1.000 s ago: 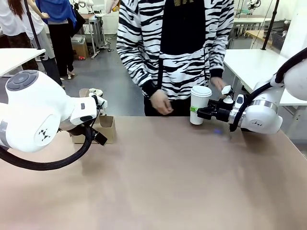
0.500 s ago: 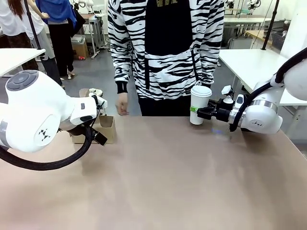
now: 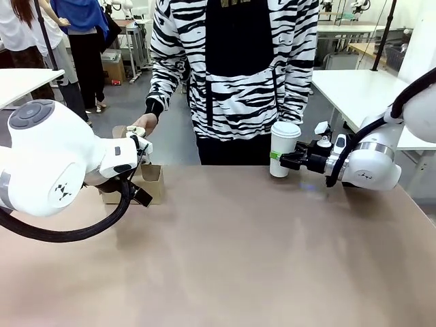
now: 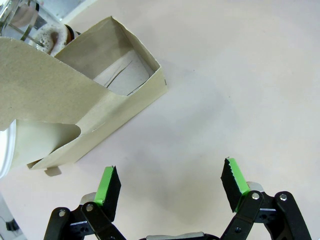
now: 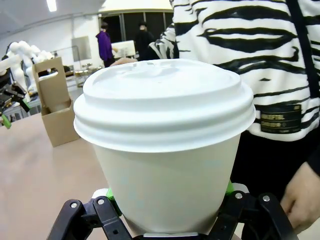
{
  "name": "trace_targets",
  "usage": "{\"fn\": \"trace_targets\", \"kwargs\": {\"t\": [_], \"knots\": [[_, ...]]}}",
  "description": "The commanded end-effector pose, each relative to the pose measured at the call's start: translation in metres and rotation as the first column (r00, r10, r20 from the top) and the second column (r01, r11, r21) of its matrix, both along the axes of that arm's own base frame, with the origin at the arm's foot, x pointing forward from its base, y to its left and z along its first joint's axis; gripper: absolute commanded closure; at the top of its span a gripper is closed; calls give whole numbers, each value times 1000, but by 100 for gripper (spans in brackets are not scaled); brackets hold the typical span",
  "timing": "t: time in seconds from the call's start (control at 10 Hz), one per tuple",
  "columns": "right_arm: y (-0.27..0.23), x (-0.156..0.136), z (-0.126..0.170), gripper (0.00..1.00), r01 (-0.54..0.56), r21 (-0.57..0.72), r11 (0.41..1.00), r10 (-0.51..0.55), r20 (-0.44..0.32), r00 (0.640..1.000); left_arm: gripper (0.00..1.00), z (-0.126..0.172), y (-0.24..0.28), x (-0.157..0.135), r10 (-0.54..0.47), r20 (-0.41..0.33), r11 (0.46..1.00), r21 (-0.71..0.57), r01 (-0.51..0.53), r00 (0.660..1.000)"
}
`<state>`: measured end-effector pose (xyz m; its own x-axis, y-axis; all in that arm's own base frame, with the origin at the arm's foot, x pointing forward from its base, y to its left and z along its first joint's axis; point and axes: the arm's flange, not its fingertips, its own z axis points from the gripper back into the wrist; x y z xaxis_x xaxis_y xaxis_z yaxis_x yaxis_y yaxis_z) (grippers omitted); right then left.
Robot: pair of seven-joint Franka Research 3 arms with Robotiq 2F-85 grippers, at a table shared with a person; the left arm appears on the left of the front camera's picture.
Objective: Pour a drink into a cup and package it in a carrier.
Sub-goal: When a person places the Paper Cup Lid on the 600 ml Paper Cup , lift the 600 ml Paper Cup.
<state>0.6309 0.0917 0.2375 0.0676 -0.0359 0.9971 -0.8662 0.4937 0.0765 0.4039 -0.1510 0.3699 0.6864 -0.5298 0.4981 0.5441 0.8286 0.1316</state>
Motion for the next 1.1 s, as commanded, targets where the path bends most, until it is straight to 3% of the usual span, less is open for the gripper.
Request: {"fn": "trace_targets", "kwargs": {"t": [0.0, 0.1, 0.5, 0.7, 1.0], "knots": [[-4, -10, 32, 19, 8, 16, 1000, -8, -22, 1000, 0, 0, 0, 0, -1, 1, 1000, -1, 1, 1000], [-5, -30, 72, 19, -24, 52, 998, 26, -42, 999, 0, 0, 0, 0, -1, 1, 1000, -1, 1, 1000], [4, -105, 197, 19, -77, -26, 997, 77, -7, 997, 0, 0, 0, 0, -1, 1, 1000, -1, 1, 1000], [6, -143, 238, 19, -71, -51, 996, 70, -21, 997, 0, 0, 0, 0, -1, 1, 1000, -1, 1, 1000], [-3, -199, 274, 19, -121, -35, 992, 122, 10, 993, 0, 0, 0, 0, -1, 1, 1000, -1, 1, 1000]]}}
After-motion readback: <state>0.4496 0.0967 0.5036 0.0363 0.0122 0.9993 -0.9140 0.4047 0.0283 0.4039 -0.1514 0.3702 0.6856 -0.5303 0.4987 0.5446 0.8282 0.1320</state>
